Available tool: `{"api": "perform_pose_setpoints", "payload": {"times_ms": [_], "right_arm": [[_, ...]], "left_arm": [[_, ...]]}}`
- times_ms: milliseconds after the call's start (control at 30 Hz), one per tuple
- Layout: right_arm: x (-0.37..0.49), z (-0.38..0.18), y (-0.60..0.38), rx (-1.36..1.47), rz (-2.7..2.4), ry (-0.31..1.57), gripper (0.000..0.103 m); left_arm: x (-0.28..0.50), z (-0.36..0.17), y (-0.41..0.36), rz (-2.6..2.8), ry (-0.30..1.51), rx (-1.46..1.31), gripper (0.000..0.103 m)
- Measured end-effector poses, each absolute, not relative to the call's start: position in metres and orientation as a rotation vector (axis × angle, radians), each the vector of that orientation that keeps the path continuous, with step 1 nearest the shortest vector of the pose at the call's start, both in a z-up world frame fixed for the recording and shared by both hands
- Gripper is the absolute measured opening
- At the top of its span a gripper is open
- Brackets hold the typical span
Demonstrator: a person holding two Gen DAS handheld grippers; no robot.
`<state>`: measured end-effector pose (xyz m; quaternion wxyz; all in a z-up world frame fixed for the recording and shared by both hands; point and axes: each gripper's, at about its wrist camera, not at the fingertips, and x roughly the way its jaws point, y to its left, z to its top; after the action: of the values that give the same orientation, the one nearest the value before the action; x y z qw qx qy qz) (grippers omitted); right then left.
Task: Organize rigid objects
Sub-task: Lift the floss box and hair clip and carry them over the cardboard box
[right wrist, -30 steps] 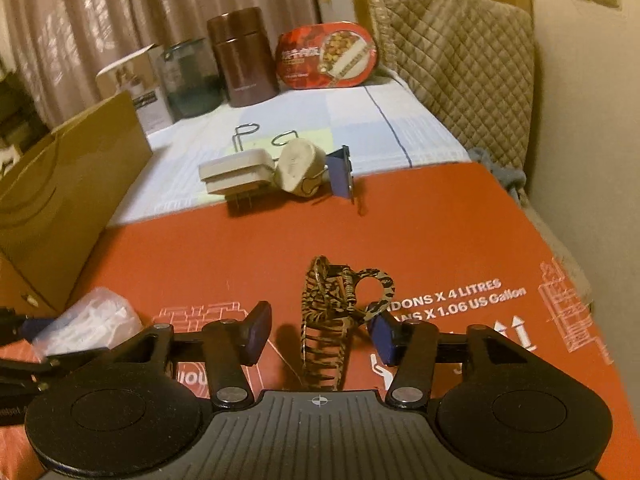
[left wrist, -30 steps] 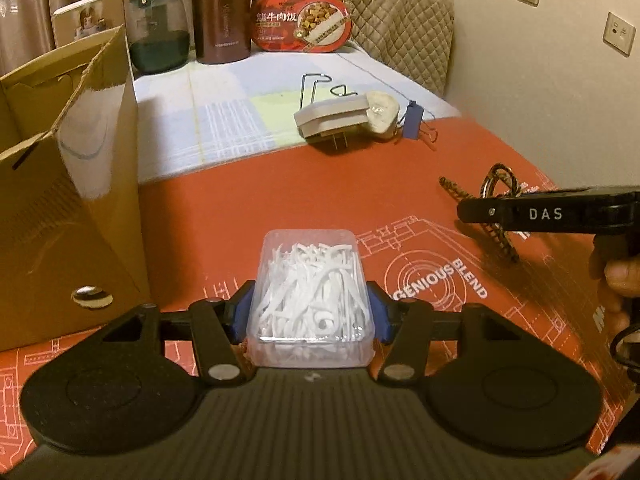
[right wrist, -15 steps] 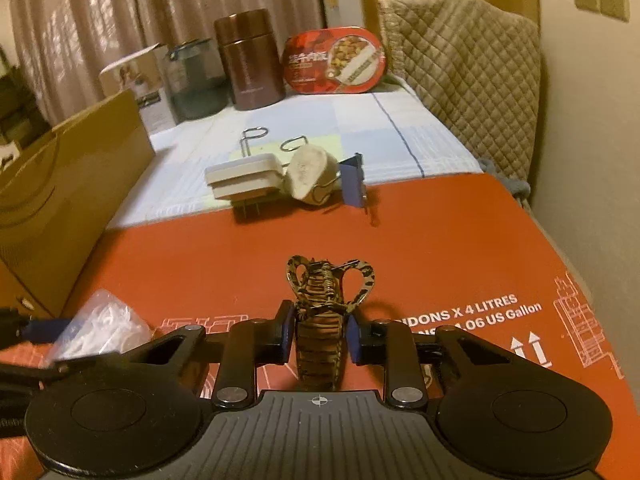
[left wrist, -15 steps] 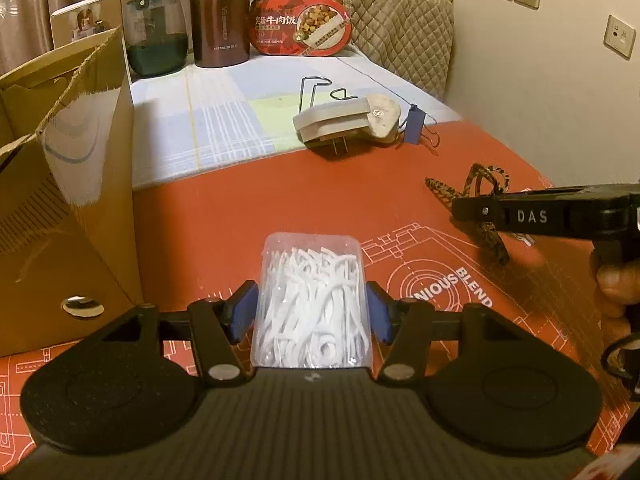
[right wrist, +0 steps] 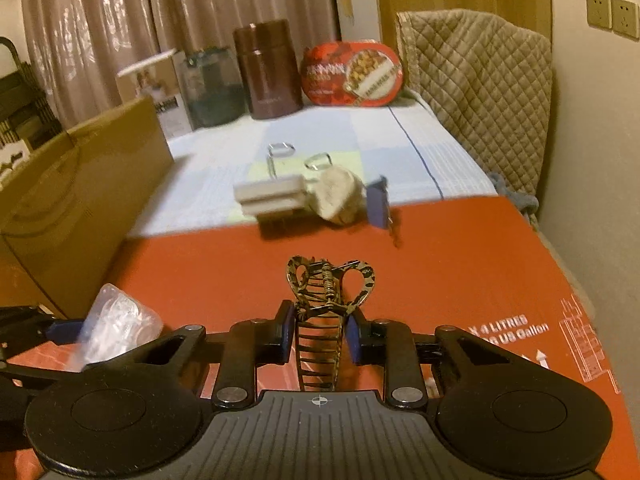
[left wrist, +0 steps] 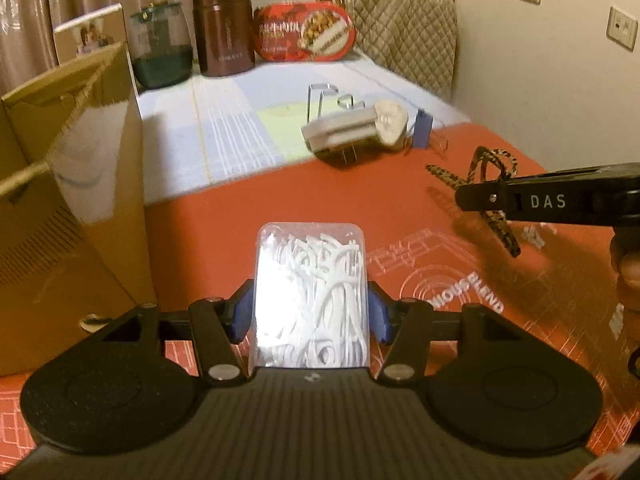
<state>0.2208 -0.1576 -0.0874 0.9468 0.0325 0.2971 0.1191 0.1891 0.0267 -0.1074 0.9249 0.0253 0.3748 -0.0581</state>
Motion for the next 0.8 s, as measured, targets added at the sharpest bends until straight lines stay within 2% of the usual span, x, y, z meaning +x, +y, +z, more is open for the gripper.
{"api": "perform_pose_setpoints", "payload": {"times_ms": [200,433,667,800], "right_arm": [[0.220,-0.055,-0.144,0.095,0.276,0.542,0.023],[0.225,0.010,-0.113,0.125,0.360,0.417,0.023],[0.239,0.047,-0.063,0.158,0.487,0.351,0.023],[0.251,0.055,-0.032,0.151,0.540,0.351,0.023]], "left_arm": [[0.180,-0.075,0.032,-0.119,0.696,0.068,0.052],[0.169,-0.023,0.058,-0.071,0.593,0.035,0.052],[0.171,0.021,0.112,0.055,0.524,0.013,0.052],[0.183,0.026,0.153,0.135,0.531,-0.005,0.052]]}}
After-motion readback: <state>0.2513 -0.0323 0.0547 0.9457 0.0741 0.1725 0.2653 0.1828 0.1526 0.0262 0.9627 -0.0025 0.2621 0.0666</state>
